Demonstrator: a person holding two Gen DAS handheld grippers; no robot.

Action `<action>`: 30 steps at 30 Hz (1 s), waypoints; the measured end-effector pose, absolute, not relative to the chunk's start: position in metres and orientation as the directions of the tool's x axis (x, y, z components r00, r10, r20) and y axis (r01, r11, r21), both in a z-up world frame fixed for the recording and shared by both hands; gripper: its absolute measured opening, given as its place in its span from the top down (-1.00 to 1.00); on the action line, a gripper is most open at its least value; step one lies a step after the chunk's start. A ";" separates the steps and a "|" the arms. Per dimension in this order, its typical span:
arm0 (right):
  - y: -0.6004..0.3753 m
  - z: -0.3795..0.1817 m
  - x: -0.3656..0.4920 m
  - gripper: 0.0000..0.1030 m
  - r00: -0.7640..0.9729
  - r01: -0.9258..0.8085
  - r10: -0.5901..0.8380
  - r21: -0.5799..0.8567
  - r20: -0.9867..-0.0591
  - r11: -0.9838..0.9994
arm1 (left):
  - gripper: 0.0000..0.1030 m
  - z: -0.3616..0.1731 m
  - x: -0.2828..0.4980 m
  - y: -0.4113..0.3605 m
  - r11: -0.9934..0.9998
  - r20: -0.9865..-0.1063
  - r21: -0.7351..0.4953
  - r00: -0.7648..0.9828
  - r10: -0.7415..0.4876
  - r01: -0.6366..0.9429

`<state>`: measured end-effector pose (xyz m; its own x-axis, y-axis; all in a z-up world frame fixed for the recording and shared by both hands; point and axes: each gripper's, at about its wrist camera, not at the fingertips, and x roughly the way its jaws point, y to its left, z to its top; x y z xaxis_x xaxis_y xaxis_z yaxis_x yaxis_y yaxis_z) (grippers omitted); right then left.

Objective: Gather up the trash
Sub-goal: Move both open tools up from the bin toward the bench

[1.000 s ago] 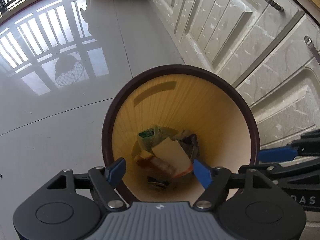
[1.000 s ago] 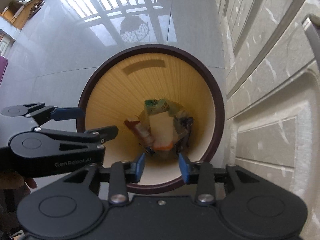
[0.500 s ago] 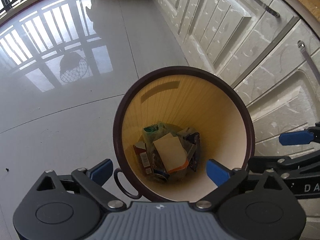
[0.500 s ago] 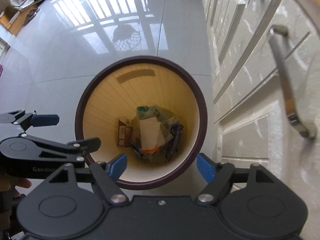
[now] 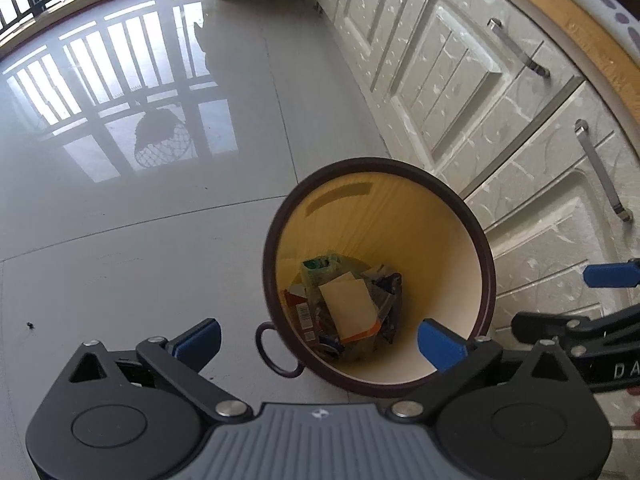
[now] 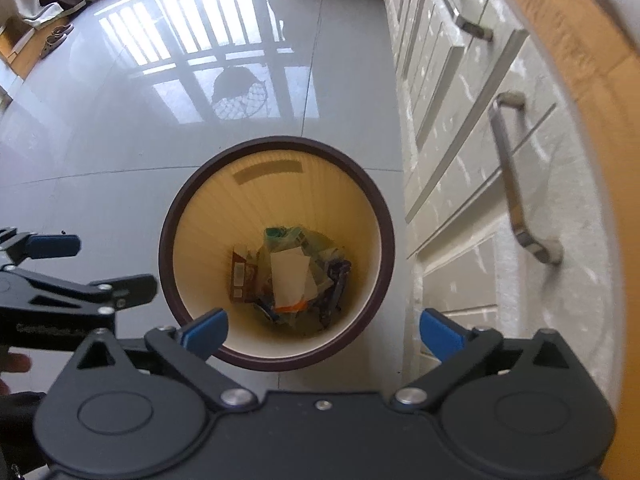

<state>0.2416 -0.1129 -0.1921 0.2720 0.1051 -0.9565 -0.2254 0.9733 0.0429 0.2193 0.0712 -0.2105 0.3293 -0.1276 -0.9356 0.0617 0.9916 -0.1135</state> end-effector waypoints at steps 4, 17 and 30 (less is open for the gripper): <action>-0.114 -0.181 0.236 -1.00 0.285 -0.220 0.102 0.038 -0.953 0.975 | -1.00 -0.199 0.213 0.077 0.993 -0.935 -0.104 0.335 -0.115 0.049; -0.101 -0.139 0.212 -1.00 0.362 -0.286 0.104 -0.004 -0.926 0.958 | -1.00 -0.153 0.188 0.092 0.997 -0.917 -0.081 0.390 -0.082 0.018; -0.104 -0.072 0.183 -1.00 0.495 -0.314 0.140 -0.027 -0.857 0.949 | -1.00 -0.087 0.160 0.101 0.996 -0.844 -0.087 0.532 -0.069 -0.010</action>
<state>0.1831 -0.1038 -0.0720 0.4952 0.1396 -0.8575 -0.3140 0.9490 -0.0268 0.1597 0.1012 -0.0866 0.5321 -0.0687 -0.8439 -0.0096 0.9962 -0.0871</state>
